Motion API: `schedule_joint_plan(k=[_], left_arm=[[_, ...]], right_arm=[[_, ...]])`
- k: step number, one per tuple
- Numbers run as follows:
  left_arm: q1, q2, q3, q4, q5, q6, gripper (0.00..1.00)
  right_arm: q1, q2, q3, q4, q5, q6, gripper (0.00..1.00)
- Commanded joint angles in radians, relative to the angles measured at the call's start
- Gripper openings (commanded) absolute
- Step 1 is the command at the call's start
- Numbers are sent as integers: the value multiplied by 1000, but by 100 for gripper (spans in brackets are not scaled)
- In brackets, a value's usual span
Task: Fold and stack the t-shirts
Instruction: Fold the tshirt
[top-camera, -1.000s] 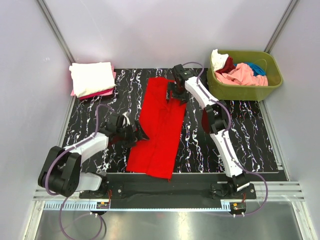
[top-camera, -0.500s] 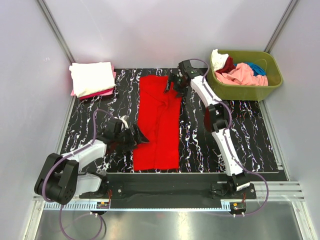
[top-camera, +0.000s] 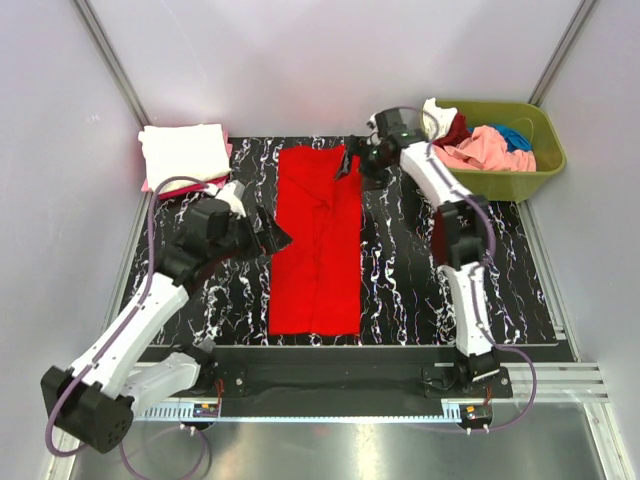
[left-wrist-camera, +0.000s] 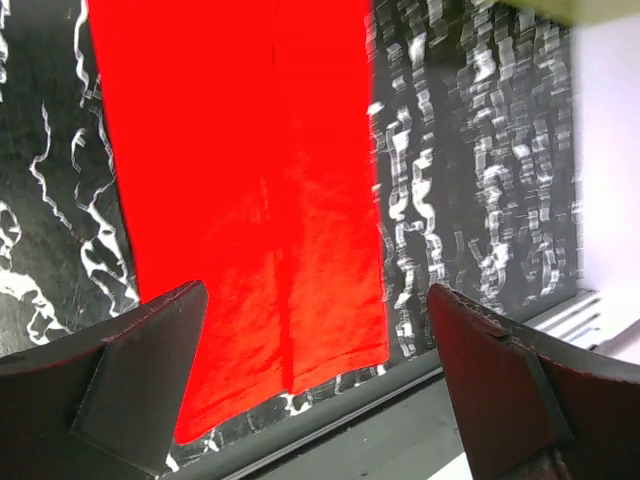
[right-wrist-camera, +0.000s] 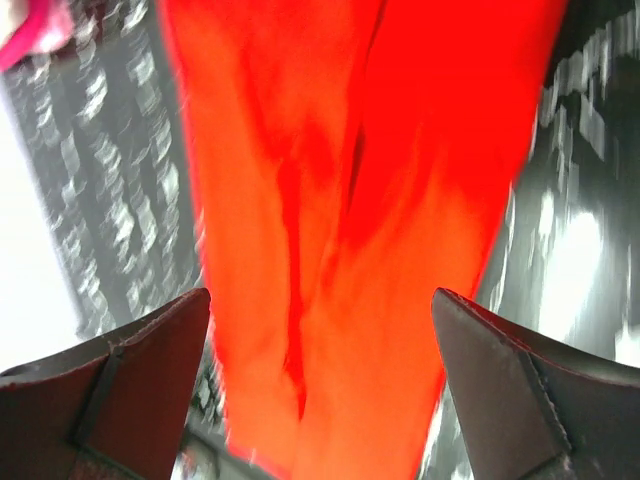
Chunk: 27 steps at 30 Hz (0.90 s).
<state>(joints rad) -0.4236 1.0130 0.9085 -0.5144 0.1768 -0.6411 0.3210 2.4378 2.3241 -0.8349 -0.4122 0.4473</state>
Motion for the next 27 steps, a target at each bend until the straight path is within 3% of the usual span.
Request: schedule_joint_plan(k=[1, 2, 4, 8, 12, 14, 18, 21, 27], left_arm=[[38, -57, -130, 30, 21, -34, 99], [70, -60, -175, 80, 184, -76, 99], [103, -57, -238, 143, 262, -104, 99], [7, -142, -243, -2, -15, -71, 99], [-16, -201, -267, -195, -131, -106, 90], [-76, -224, -292, -196, -170, -159, 88], [-205, -217, -325, -231, -240, -268, 82], [-234, -209, -388, -219, -260, -334, 78], [-253, -238, -448, -216, -295, -384, 76]], right_arm=[[6, -392, -249, 87, -34, 13, 100], [7, -461, -454, 120, -36, 28, 100], [18, -650, -651, 204, -49, 40, 100], [73, -870, -1096, 197, -28, 53, 100], [201, -1043, -1357, 221, 36, 119, 99], [249, -1089, -1472, 255, 44, 183, 95], [286, -1158, -1582, 287, 56, 266, 79], [291, -1149, -1622, 322, 46, 294, 65], [352, -1037, -1574, 347, 43, 291, 64]])
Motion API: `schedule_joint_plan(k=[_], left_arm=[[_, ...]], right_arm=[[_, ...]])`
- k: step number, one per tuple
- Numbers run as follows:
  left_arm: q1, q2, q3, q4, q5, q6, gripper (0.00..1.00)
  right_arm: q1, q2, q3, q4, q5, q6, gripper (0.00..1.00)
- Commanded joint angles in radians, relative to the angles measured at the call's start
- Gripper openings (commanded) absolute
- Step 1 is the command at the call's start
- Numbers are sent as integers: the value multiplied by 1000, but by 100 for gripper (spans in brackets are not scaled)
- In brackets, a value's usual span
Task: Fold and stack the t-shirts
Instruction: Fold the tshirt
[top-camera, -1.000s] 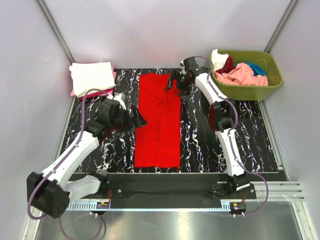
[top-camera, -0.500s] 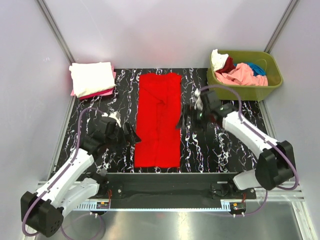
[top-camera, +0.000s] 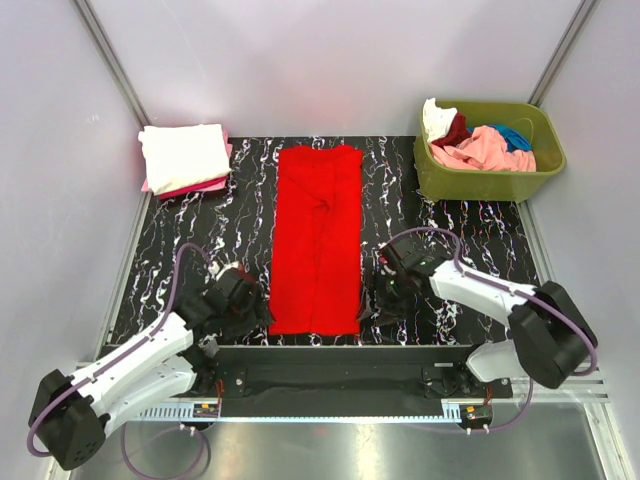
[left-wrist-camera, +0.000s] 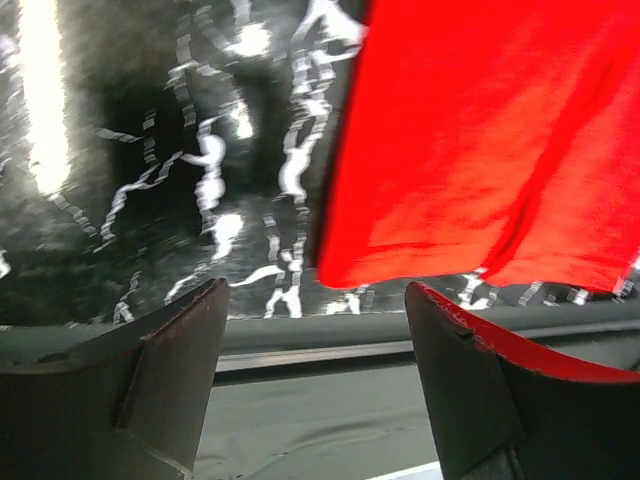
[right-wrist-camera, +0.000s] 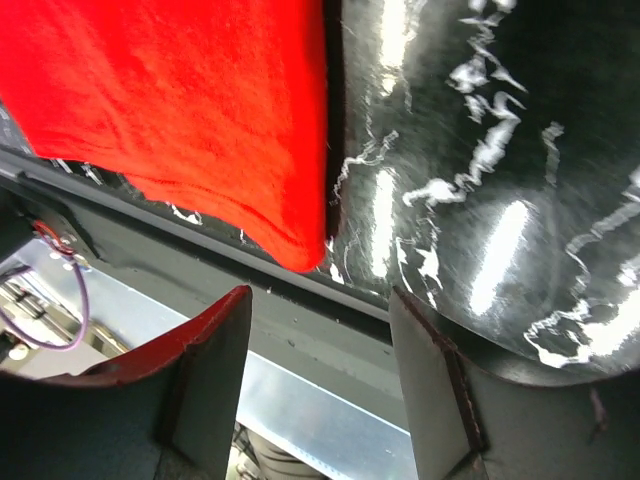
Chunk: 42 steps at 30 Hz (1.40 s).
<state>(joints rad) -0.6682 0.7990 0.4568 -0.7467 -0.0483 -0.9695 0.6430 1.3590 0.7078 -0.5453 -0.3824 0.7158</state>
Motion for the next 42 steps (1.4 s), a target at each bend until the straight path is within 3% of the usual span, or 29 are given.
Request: schedule_joint_plan(k=[1, 9, 17, 21, 28, 32, 34, 39, 42], left_arm=[[-8, -24, 3, 17, -73, -57, 76], [-11, 6, -53, 70, -70, -80, 71], [-22, 26, -81, 127, -59, -95, 66], [-31, 32, -83, 141, -58, -100, 66], [-42, 32, -83, 153, -53, -97, 63], [-44, 64, -90, 204, -41, -92, 48], [-48, 86, -87, 224, -33, -84, 45], [-67, 166, -84, 296, -24, -81, 43], [-74, 203, -87, 334, -5, -80, 31]], right_arm=[[40, 57, 48, 59, 13, 22, 64], [127, 167, 131, 9, 79, 20, 56], [201, 281, 231, -71, 171, 16, 25], [205, 302, 249, -100, 166, 1, 25], [205, 273, 223, -140, 160, -27, 16], [207, 275, 225, -140, 163, -21, 4], [205, 275, 226, -140, 165, -19, 0], [207, 253, 206, -119, 166, -10, 0], [205, 220, 183, -101, 171, 0, 0]])
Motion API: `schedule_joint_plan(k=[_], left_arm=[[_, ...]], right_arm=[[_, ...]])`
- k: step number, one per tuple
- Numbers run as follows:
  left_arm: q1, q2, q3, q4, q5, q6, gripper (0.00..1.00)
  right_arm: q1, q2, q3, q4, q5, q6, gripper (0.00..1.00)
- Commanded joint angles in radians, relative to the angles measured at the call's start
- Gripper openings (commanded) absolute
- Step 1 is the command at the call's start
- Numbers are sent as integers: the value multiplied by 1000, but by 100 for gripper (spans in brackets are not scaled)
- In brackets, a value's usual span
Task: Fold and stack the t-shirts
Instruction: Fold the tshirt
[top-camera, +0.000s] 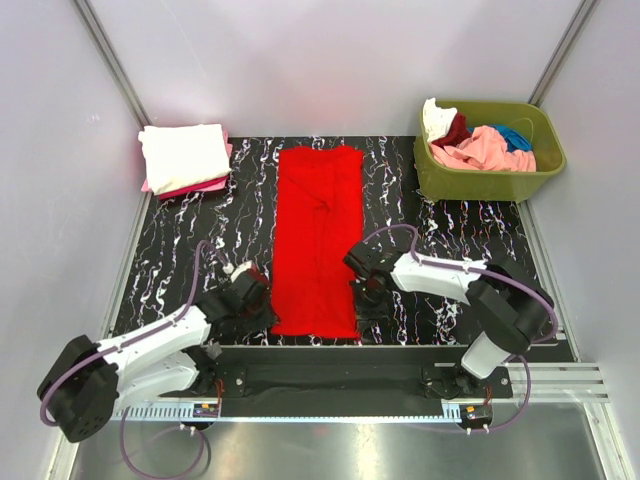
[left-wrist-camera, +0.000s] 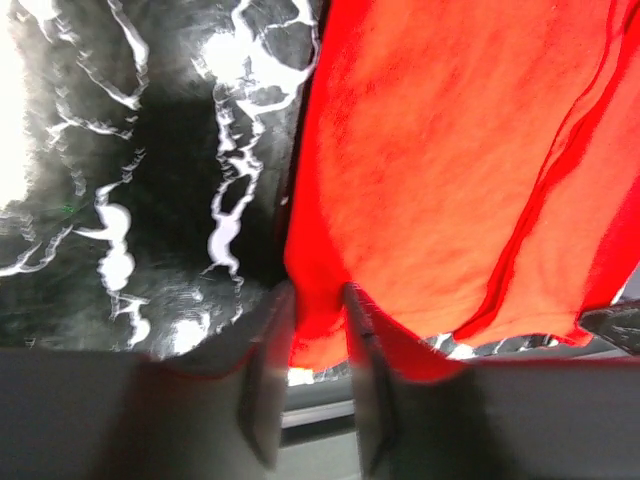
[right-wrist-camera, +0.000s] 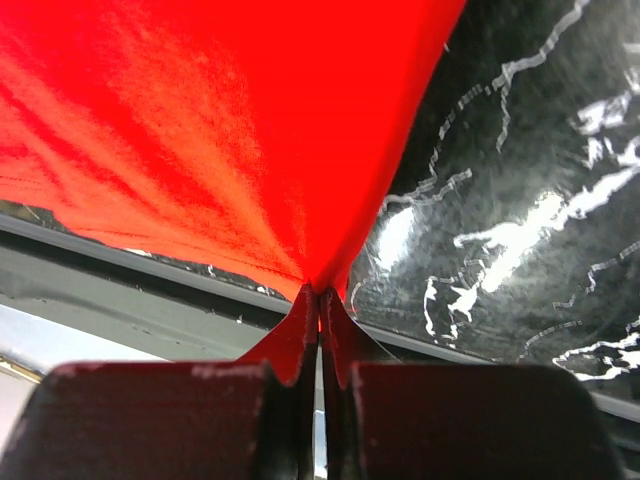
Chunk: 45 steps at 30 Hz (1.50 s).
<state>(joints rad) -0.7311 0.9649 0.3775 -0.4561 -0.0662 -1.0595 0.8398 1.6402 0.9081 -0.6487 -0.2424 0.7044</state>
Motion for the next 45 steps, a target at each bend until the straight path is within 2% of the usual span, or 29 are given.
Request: schedule_joint_plan(k=[1, 3, 4, 8, 13, 19, 24, 29, 33, 38, 45], left_arm=[[-11, 43, -5, 48, 22, 13, 17], [-17, 44, 9, 28, 20, 12, 2], [-17, 40, 15, 11, 11, 7, 0], [-24, -38, 38, -78, -9, -7, 0], [-33, -103, 52, -115, 5, -37, 0], [-56, -100, 113, -164, 20, -59, 0], [-56, -72, 262, -262, -13, -39, 0], [-54, 41, 444, -355, -73, 30, 7], [-31, 174, 570, -389, -103, 107, 9], [58, 294, 711, -392, -70, 193, 9], [188, 492, 859, -375, 0, 325, 8]], right_arm=[[8, -74, -31, 6, 35, 23, 0], [8, -115, -44, 11, 52, 38, 0], [8, -134, -61, 11, 60, 55, 0], [8, -233, -94, -15, 91, 89, 0], [10, -270, -130, -3, 61, 116, 0], [8, -304, -126, -2, 46, 135, 0], [7, -347, -34, -74, 107, 126, 0], [-25, -300, 96, -160, 187, 60, 0], [-114, -235, 220, -180, 178, -32, 0], [-231, -116, 366, -207, 143, -132, 0], [-309, 82, 593, -249, 123, -204, 0]])
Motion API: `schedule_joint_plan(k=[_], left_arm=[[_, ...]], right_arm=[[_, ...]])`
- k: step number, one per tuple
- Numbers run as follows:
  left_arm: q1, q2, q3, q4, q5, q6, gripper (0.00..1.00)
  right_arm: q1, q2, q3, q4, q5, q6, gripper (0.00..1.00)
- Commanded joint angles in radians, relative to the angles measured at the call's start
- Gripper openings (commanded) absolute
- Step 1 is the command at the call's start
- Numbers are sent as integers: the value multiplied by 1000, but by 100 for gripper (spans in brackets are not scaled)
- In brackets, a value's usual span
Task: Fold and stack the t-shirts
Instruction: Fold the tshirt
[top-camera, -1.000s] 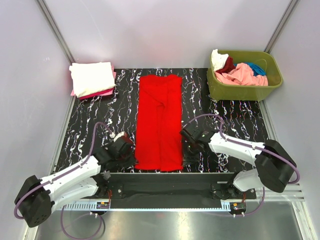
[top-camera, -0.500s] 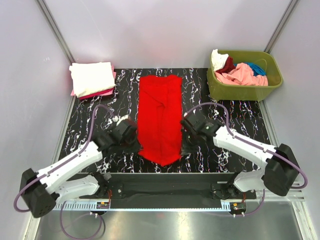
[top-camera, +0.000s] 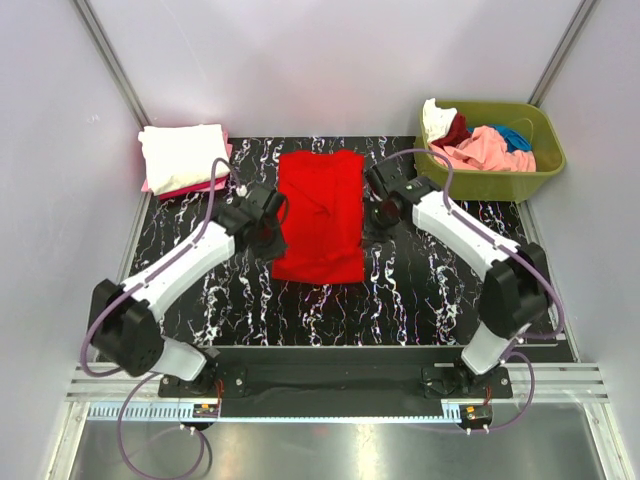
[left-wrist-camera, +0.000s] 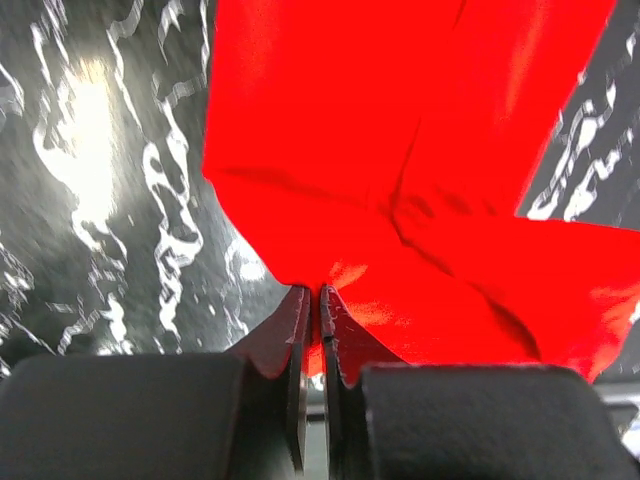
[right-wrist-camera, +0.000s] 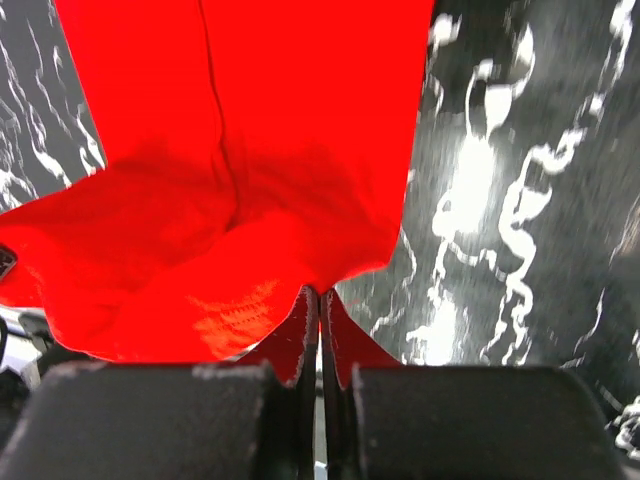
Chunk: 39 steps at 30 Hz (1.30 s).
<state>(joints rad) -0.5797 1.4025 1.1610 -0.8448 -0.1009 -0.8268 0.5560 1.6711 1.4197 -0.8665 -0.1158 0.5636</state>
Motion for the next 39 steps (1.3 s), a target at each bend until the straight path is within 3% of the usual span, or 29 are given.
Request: schedule_joint_plan(k=[1, 11, 25, 30, 33, 36, 37, 39], left_arm=[[59, 75, 110, 9, 39, 104, 7], [161, 283, 290, -8, 90, 204, 4], [219, 480, 417, 18, 161, 252, 1], [236, 536, 460, 18, 164, 258, 1], [254, 582, 495, 15, 167, 268, 6], [303, 659, 596, -31, 184, 285, 14], [316, 682, 639, -49, 190, 293, 20], [352, 763, 823, -139, 202, 316, 27]], right_arm=[[-33, 70, 100, -34, -8, -68, 0], [-102, 272, 313, -71, -44, -119, 0], [-154, 453, 455, -91, -84, -145, 0], [-169, 518, 516, -111, -88, -154, 0], [-185, 565, 561, -121, -107, -156, 0], [-211, 627, 643, -146, -120, -149, 18], [-220, 647, 678, -155, -128, -146, 38], [-255, 717, 841, -222, -150, -145, 53]])
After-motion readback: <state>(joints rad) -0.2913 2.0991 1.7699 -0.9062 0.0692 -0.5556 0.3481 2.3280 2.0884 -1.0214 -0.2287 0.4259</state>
